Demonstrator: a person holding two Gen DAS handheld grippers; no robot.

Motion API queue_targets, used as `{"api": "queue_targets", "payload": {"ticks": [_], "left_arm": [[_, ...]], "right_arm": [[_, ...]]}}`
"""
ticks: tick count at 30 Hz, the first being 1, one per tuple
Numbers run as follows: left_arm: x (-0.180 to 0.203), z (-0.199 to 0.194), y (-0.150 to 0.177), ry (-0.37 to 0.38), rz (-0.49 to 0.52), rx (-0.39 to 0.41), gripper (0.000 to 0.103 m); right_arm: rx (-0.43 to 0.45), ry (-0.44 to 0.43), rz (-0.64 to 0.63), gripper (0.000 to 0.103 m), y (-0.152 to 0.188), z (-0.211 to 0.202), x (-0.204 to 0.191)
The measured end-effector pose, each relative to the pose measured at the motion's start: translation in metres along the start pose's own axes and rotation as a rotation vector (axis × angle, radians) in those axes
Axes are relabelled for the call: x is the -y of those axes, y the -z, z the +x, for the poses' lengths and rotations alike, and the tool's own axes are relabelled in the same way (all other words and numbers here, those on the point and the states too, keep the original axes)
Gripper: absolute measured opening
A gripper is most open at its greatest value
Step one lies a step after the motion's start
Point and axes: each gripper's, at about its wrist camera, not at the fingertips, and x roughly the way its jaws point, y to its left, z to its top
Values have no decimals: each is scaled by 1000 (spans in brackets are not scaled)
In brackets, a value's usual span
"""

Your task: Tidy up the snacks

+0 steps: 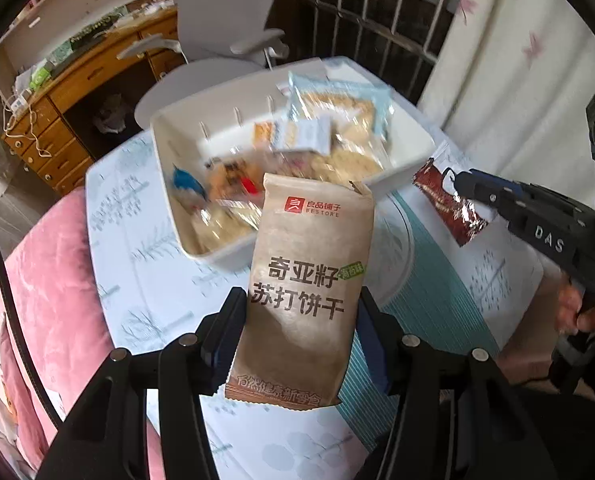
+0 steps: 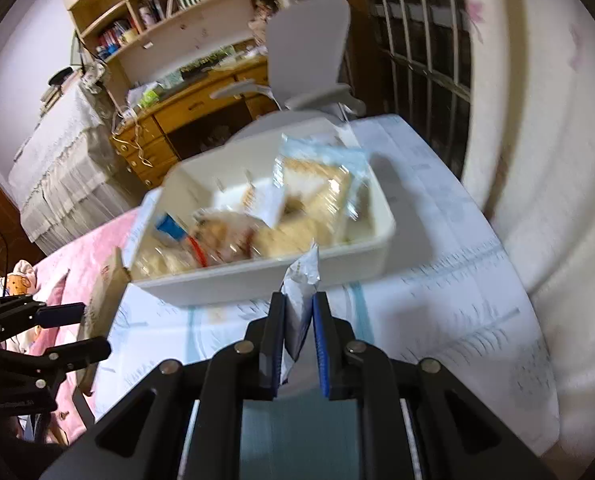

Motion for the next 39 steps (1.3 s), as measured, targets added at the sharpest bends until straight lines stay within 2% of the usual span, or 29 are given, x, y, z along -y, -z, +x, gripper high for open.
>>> {"api": "queue_targets", "payload": {"ticks": [4, 12, 14, 16, 17, 18, 19, 20, 25, 30, 36, 39], "left_arm": [[-10, 1, -24, -32, -1, 50, 53], [-46, -4, -88, -33, -32, 129, 53], [-54, -3, -100, -31, -72, 154, 54], [-62, 6, -106, -7, -119, 146, 68], [-65, 9, -107, -3, -136, 136, 80], [-68, 13, -105, 1, -153, 130, 81], [-69, 16, -103, 5, -157, 128, 81], [-70, 20, -100, 11, -159, 120, 81], [-72, 38, -75, 43, -194, 45, 82], [-66, 56, -34, 99, -269, -41, 83], [-52, 64, 27, 114, -349, -135, 83], [-45, 57, 51, 138, -387, -129, 83]], "right_arm": [[63, -13, -31, 13, -21, 1, -22], [171, -11, -59, 13, -74, 4, -55], [181, -8, -61, 15, -86, 5, -62], [160, -8, -56, 17, -94, 12, -64], [147, -3, -47, 24, -96, 16, -64], [127, 9, -32, 29, -97, 21, -63], [103, 18, -6, 41, -95, 26, -59], [87, 16, 19, 47, -92, 29, -55], [-14, 29, 135, 52, -63, 44, -33], [-122, 34, 245, 58, -26, 51, -11], [-235, 39, 289, 66, 22, 47, 8], [-321, 40, 274, 67, 45, 43, 19]]}}
